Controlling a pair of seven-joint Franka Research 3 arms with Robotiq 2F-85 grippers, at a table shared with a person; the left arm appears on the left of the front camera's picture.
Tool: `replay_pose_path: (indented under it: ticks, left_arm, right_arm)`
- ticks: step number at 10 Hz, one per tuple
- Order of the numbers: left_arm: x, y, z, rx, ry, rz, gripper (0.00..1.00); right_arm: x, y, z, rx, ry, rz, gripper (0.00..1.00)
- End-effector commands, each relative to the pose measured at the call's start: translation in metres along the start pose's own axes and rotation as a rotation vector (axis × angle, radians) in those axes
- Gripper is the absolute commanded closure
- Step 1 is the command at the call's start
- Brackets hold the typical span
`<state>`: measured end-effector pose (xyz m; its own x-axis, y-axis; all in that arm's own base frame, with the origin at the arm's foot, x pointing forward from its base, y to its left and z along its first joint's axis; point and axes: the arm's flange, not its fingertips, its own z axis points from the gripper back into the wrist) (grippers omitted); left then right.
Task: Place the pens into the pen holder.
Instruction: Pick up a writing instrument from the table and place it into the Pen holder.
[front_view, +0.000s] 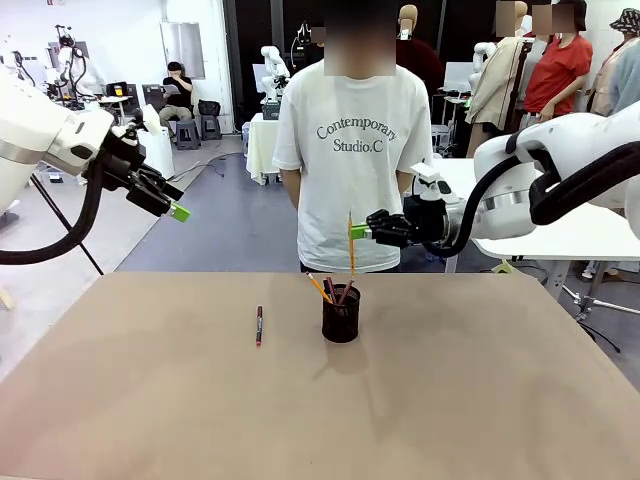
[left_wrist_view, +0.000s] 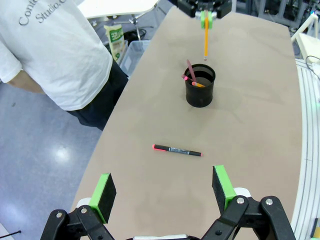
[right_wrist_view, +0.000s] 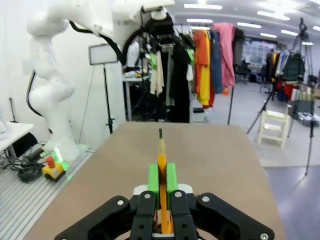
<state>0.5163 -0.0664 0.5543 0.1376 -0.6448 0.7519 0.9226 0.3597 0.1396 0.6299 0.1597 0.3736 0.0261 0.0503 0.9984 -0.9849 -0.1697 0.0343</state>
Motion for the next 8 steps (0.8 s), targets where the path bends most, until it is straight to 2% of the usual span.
replay_pose_path:
  ticks: [1, 2, 5, 6, 8]
  left_arm:
    - [0.001, 0.0, 0.002, 0.005, 0.008, 0.001, 0.0]
    - [0.001, 0.0, 0.002, 0.005, 0.008, 0.001, 0.0]
    - [0.001, 0.0, 0.002, 0.005, 0.008, 0.001, 0.0]
    - [0.001, 0.0, 0.002, 0.005, 0.008, 0.001, 0.0]
    - [0.001, 0.0, 0.002, 0.005, 0.008, 0.001, 0.0]
  right_arm:
    - [-0.006, -0.001, 0.001, -0.068, 0.018, -0.042, 1.0]
    - [0.0, 0.0, 0.0, 0.0, 0.0, 0.0, 1.0]
    - [-0.009, -0.001, 0.002, -0.022, 0.013, -0.014, 1.0]
    - [-0.016, -0.002, 0.002, -0.005, -0.057, -0.017, 1.0]
    - [-0.028, -0.007, -0.002, 0.009, -0.069, -0.044, 1.0]
